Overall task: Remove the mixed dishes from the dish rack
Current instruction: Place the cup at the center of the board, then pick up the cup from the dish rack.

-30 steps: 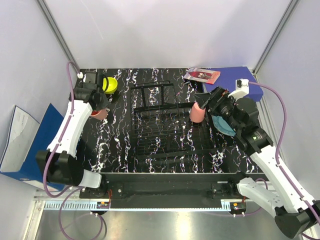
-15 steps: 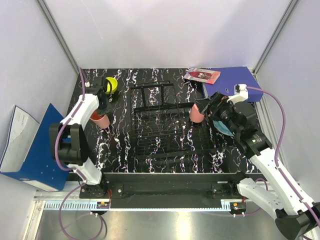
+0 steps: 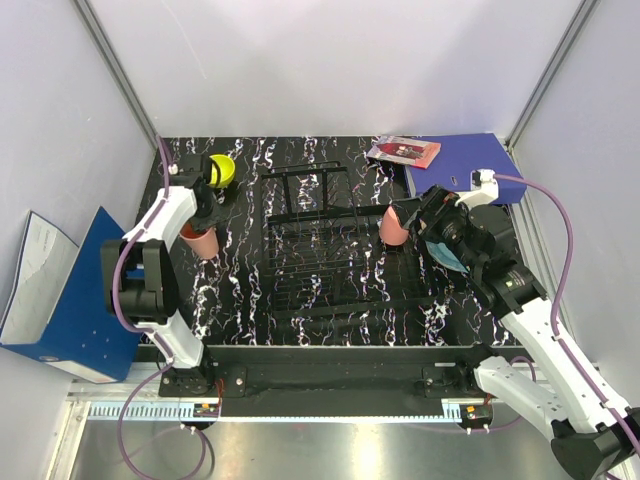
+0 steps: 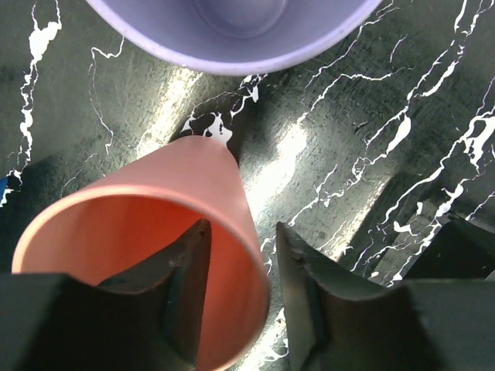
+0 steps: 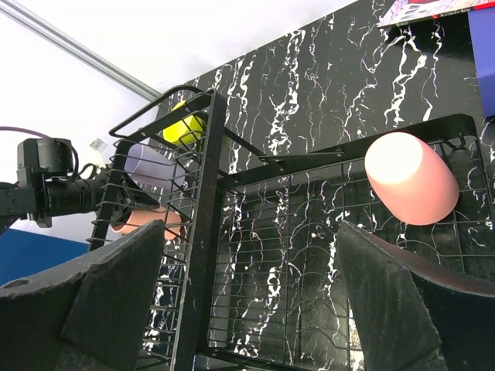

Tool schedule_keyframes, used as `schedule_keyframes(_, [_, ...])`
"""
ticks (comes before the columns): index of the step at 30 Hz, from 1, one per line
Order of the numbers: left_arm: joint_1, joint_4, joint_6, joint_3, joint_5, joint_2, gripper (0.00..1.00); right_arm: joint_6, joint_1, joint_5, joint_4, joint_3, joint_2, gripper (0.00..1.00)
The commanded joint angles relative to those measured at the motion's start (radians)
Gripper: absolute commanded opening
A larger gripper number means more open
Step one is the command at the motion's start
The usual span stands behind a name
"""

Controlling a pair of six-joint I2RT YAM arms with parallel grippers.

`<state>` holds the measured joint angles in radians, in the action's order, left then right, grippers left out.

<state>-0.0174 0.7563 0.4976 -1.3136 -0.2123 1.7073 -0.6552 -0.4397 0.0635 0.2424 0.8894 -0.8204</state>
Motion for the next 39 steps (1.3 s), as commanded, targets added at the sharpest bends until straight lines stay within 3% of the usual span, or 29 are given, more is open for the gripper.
schedule_keyframes(1, [0.007,-0.026,0.013,-0.015,-0.001,-0.096,0.48,0.023,-0.002,0.032,-0.003,0.003,-0.002,1.0])
schedule_keyframes(7, [0.002,0.008,0.047,-0.07,0.048,-0.286,0.58,0.08,-0.001,0.082,0.023,0.019,-0.036,1.0])
schedule_keyframes(15, [-0.097,0.038,0.079,-0.193,0.094,-0.514,0.73,0.196,-0.001,0.239,0.127,0.072,-0.255,1.0])
schedule_keyframes(26, [-0.279,-0.044,0.113,-0.066,0.087,-0.693,0.75,0.265,-0.001,0.321,0.075,0.198,-0.517,1.0])
schedule_keyframes(39, [-0.291,-0.078,0.071,0.05,0.102,-0.772,0.75,0.23,-0.001,0.318,0.077,0.312,-0.812,1.0])
